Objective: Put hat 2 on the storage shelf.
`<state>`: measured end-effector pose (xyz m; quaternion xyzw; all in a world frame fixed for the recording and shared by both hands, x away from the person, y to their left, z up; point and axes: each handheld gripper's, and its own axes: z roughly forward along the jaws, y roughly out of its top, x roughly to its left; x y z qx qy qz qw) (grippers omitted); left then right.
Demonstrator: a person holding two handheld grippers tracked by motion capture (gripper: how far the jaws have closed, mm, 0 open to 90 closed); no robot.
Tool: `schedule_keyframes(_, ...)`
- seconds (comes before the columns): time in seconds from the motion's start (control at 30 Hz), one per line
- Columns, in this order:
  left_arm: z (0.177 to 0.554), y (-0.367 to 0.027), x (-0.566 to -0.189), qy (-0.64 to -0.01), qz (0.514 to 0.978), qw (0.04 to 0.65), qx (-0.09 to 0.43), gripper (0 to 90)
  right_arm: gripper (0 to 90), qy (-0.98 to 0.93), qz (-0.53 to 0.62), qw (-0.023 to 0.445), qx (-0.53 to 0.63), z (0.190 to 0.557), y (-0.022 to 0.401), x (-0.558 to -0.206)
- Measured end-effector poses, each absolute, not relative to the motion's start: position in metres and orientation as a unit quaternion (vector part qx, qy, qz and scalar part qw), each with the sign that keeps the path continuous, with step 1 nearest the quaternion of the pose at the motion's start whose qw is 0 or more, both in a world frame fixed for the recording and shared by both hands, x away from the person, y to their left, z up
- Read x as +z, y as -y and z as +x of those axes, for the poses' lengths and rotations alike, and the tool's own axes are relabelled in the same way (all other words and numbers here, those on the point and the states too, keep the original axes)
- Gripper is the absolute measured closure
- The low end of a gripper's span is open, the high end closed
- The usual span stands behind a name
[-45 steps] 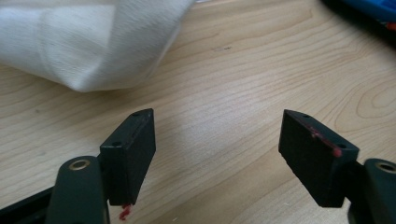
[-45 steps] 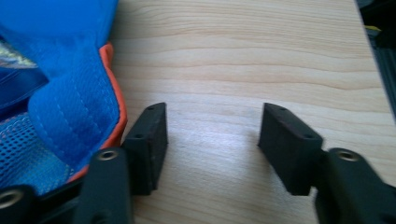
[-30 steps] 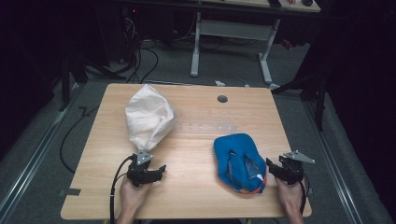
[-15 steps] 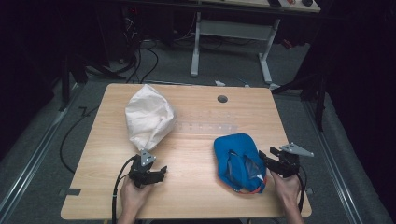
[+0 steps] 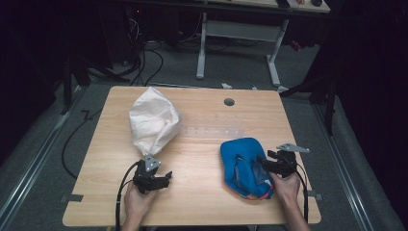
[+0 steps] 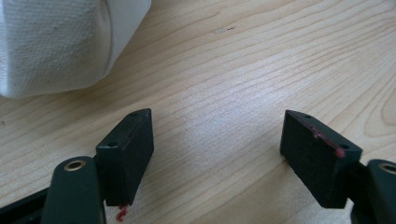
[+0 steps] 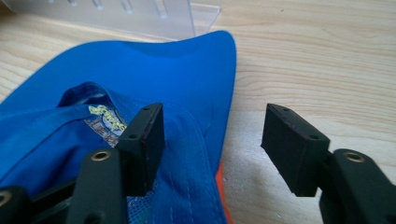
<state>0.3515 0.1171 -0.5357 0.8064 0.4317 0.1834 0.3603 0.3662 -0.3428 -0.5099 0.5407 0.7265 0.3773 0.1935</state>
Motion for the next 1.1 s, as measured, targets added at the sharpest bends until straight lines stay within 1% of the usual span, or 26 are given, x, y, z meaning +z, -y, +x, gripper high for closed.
schedule_keyframes(0.13, 0.351, -0.117, -0.536, -0.431, 0.807, 0.360, 0.184, 25.7, 38.2, -0.734, 0.536, 0.185, 0.374, 0.370, 0.338, -0.517)
schedule_keyframes(0.27, 0.351, -0.117, -0.536, -0.432, 0.807, 0.360, 0.184, 25.6, 41.8, -0.737, 0.536, 0.173, 0.373, 0.372, 0.336, -0.523)
schedule_keyframes(0.3, 0.351, -0.117, -0.536, -0.432, 0.806, 0.360, 0.184, 25.5, 48.5, -0.741, 0.534, 0.171, 0.369, 0.372, 0.335, -0.526)
schedule_keyframes(0.33, 0.351, -0.117, -0.536, -0.432, 0.806, 0.360, 0.184, 25.6, 48.5, -0.741, 0.534, 0.171, 0.369, 0.372, 0.335, -0.526)
schedule_keyframes(0.4, 0.351, -0.117, -0.536, -0.432, 0.807, 0.360, 0.184, 25.5, 56.7, -0.746, 0.530, 0.176, 0.364, 0.370, 0.334, -0.528)
schedule_keyframes(0.43, 0.351, -0.117, -0.536, -0.432, 0.807, 0.360, 0.184, 25.5, 64.8, -0.748, 0.524, 0.176, 0.366, 0.367, 0.333, -0.529)
schedule_keyframes(0.47, 0.351, -0.117, -0.536, -0.432, 0.806, 0.360, 0.184, 25.5, 64.8, -0.748, 0.524, 0.176, 0.366, 0.367, 0.333, -0.529)
schedule_keyframes(0.5, 0.351, -0.116, -0.536, -0.432, 0.806, 0.360, 0.184, 25.5, 70.8, -0.748, 0.523, 0.171, 0.371, 0.365, 0.334, -0.529)
schedule_keyframes(0.53, 0.351, -0.116, -0.536, -0.432, 0.806, 0.360, 0.184, 25.5, 70.8, -0.748, 0.523, 0.171, 0.371, 0.365, 0.334, -0.529)
schedule_keyframes(0.67, 0.351, -0.116, -0.536, -0.433, 0.806, 0.359, 0.185, 25.3, 79.7, -0.749, 0.521, 0.160, 0.376, 0.363, 0.336, -0.530)
schedule_keyframes(0.8, 0.351, -0.116, -0.536, -0.433, 0.806, 0.359, 0.184, 24.6, 83.8, -0.749, 0.521, 0.148, 0.382, 0.359, 0.334, -0.529)
schedule_keyframes(1.1, 0.351, -0.115, -0.536, -0.433, 0.807, 0.359, 0.183, 23.6, 85.5, -0.737, 0.524, 0.139, 0.405, 0.352, 0.332, -0.526)
